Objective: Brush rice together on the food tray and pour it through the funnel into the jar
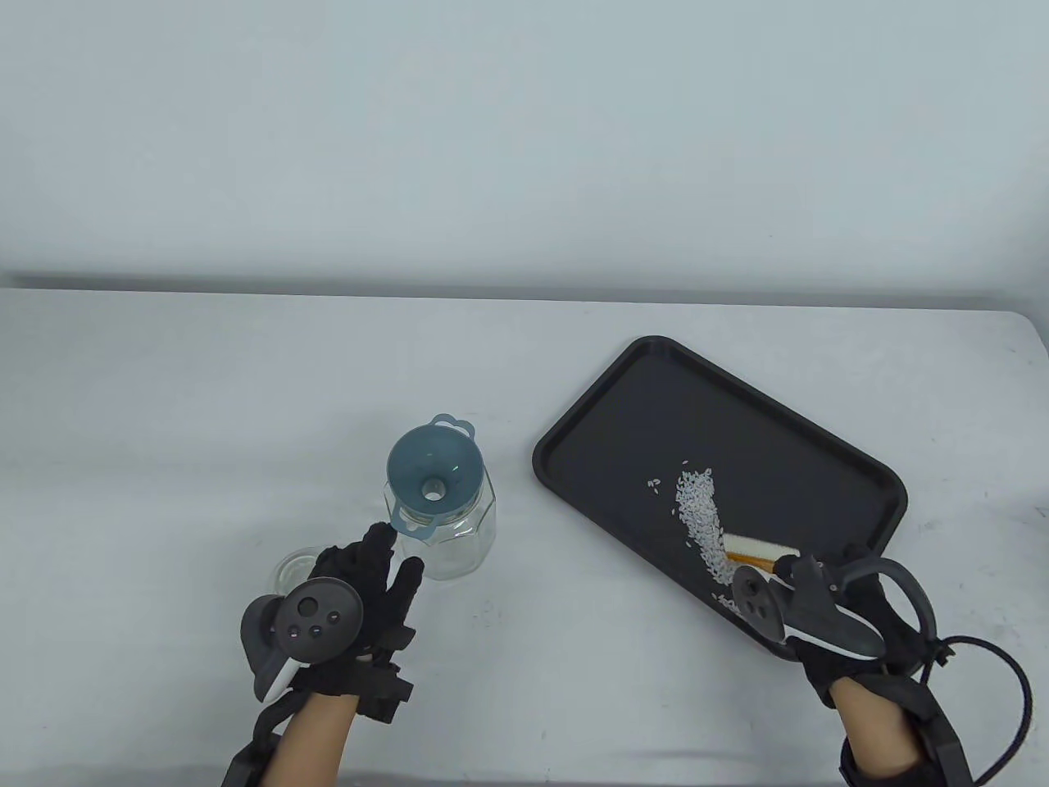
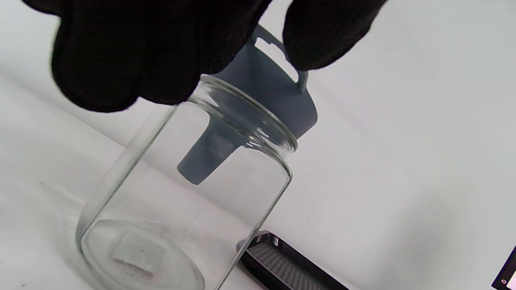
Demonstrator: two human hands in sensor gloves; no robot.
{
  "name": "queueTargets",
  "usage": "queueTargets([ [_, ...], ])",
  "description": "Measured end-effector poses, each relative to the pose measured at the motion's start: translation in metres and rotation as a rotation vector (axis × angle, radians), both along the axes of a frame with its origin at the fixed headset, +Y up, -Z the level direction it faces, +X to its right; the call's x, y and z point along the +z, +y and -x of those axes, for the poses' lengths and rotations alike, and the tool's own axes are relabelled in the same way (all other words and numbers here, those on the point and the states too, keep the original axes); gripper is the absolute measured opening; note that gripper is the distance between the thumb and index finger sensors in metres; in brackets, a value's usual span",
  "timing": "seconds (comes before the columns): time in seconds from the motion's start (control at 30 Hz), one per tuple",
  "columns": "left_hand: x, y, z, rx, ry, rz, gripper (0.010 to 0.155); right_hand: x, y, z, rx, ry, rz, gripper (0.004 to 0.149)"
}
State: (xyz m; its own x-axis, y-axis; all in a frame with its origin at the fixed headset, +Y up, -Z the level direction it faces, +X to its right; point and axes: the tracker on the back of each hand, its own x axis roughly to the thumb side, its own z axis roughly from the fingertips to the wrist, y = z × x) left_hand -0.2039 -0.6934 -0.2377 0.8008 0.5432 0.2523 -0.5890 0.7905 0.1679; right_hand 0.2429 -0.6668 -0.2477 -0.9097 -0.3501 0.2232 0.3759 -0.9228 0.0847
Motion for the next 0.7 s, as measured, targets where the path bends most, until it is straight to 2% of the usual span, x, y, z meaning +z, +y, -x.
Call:
queueTargets([
  [0.07, 0.000, 0.000, 0.000, 0.002, 0.001, -0.001, 0.068, 0.004, 0.010, -0.004, -0.030, 0.003, -0.007, 0.044],
  [0.13, 0.000, 0.001, 0.001, 0.004, 0.002, -0.005, 0.068, 0.004, 0.025, -0.007, -0.043, -0.018, -0.074, 0.044],
  [0.2, 0.000, 0.001, 0.001, 0.004, 0.003, -0.006, 0.068, -0.004, 0.035, -0.008, -0.078, -0.040, -0.115, 0.044],
  [0.3, 0.000, 0.001, 0.001, 0.006, 0.002, -0.007, 0.068, -0.023, 0.036, 0.002, -0.123, -0.014, -0.274, 0.045],
  [0.43, -0.001, 0.001, 0.002, 0.004, 0.002, -0.007, 0.068, -0.058, 0.013, 0.031, -0.055, 0.064, -0.434, 0.045],
  [0.53, -0.001, 0.001, 0.002, 0.003, 0.002, -0.005, 0.068, -0.082, -0.012, 0.047, -0.018, 0.091, -0.470, 0.045],
  [0.6, -0.001, 0.001, 0.002, 0.002, 0.001, -0.002, 0.068, -0.094, -0.031, 0.055, -0.012, 0.101, -0.444, 0.045],
  [0.67, -0.001, 0.001, 0.002, 0.002, 0.001, -0.002, 0.068, -0.098, -0.041, 0.057, -0.004, 0.081, -0.352, 0.044],
  [0.7, -0.001, 0.001, 0.002, 0.000, 0.000, 0.001, 0.068, -0.096, -0.042, 0.056, 0.004, 0.079, -0.353, 0.044],
])
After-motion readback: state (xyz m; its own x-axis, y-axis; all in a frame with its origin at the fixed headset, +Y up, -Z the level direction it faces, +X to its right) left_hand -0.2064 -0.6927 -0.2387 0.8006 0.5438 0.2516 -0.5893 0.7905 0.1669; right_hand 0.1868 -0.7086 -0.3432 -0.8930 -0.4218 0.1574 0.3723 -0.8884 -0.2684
